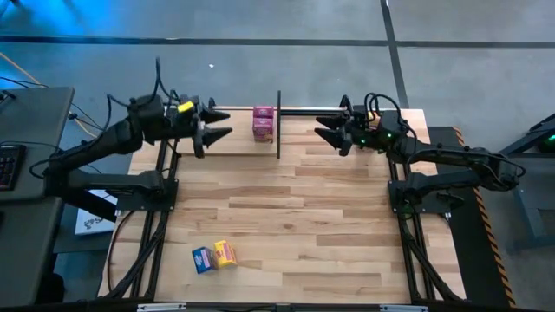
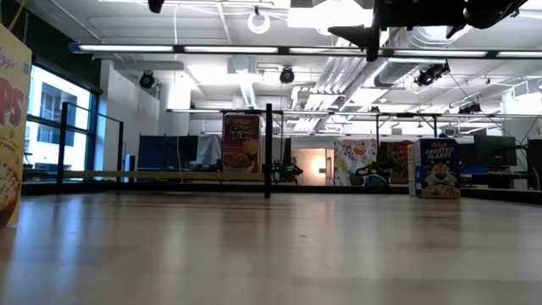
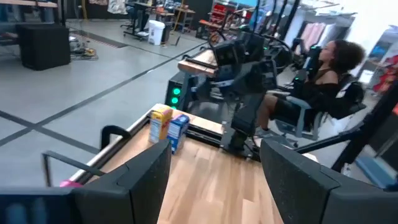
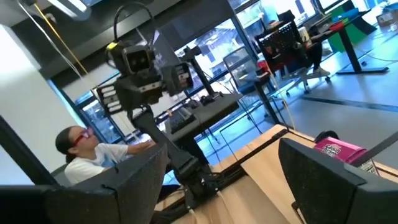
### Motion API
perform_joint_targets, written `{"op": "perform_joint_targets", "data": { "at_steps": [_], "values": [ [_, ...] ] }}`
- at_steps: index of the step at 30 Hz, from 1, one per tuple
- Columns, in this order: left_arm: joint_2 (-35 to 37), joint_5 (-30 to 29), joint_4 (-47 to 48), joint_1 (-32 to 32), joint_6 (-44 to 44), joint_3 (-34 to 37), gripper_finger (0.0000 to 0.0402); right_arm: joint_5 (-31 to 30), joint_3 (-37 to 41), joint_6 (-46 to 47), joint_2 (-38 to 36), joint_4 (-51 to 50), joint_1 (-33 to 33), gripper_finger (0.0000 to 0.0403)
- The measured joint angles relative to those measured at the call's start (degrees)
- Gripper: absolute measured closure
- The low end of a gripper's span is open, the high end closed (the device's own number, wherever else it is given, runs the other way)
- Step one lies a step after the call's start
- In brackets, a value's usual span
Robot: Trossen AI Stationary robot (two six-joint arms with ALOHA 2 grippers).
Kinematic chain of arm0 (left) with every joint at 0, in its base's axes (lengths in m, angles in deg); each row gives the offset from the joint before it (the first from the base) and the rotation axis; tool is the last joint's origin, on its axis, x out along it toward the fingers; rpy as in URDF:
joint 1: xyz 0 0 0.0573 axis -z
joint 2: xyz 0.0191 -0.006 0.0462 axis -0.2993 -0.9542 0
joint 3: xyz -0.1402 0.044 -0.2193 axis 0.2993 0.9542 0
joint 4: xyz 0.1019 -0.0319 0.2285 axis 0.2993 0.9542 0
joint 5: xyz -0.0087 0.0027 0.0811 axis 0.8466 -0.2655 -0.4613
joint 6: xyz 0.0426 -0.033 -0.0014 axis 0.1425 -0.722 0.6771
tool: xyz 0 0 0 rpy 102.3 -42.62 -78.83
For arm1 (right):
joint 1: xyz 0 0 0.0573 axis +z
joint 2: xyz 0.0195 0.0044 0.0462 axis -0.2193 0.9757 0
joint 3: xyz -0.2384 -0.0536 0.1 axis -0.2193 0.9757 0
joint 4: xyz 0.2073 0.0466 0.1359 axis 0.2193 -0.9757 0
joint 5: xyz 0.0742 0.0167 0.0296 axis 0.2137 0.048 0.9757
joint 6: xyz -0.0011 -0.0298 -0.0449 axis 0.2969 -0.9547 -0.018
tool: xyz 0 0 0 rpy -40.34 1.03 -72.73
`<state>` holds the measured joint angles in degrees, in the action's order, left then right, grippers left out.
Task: Stack cereal on shelf
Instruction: Put the bottom blue cereal box on the shelf
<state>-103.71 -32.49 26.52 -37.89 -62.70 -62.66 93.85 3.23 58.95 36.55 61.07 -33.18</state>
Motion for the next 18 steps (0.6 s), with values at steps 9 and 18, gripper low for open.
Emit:
{"op": "perform_joint_targets", "data": {
  "at_steps": [9, 18],
  "values": [
    [1.73, 9.89, 10.76, 6.81, 6.62, -1.31, 0.0163, -3.8, 0.0, 1.95, 0.02, -0.28, 3.03, 0.0097],
    [-4.74, 11.65, 36.84, 31.69, 19.18, -11.17, 0.0163, -10.26, 0.0, 1.77, 0.02, -2.01, 5.2, 0.0098]
  ]
}}
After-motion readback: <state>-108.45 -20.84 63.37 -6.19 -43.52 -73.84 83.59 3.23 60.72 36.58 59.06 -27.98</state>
